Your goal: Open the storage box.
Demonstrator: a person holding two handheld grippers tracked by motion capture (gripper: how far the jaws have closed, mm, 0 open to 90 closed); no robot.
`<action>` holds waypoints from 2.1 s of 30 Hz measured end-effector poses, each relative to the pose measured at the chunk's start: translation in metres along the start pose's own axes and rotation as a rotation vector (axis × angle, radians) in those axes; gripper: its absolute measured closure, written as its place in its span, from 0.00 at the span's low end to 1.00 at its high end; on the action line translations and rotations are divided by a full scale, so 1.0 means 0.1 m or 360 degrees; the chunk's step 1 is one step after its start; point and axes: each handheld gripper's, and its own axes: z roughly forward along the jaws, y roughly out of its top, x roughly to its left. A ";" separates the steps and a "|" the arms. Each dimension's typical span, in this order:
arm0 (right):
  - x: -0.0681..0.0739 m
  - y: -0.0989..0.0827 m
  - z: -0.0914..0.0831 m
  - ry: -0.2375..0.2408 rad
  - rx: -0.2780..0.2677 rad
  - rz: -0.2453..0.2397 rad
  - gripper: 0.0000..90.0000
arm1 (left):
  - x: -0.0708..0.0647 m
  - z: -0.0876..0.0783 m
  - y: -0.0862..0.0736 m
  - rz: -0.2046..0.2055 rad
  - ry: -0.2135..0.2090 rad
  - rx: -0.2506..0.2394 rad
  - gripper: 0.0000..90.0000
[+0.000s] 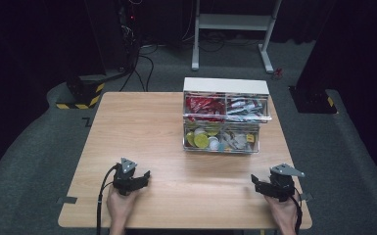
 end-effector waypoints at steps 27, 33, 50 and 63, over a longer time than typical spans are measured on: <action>-0.06 0.50 -0.33 0.0106 -0.0152 -0.0046 0.36 | -0.01 0.00 0.00 0.0003 0.0007 0.0005 0.30; -0.11 0.59 -0.31 0.0141 -0.0169 -0.0043 0.37 | -0.01 0.00 0.00 0.0006 0.0008 0.0006 0.30; -0.08 0.91 -0.38 0.0122 -0.0278 -0.0072 0.37 | -0.01 0.00 0.00 0.0008 0.0005 0.0007 0.30; 0.01 1.13 -0.43 0.0062 -0.0315 -0.0166 0.41 | -0.01 0.00 0.00 0.0011 -0.0005 0.0009 0.29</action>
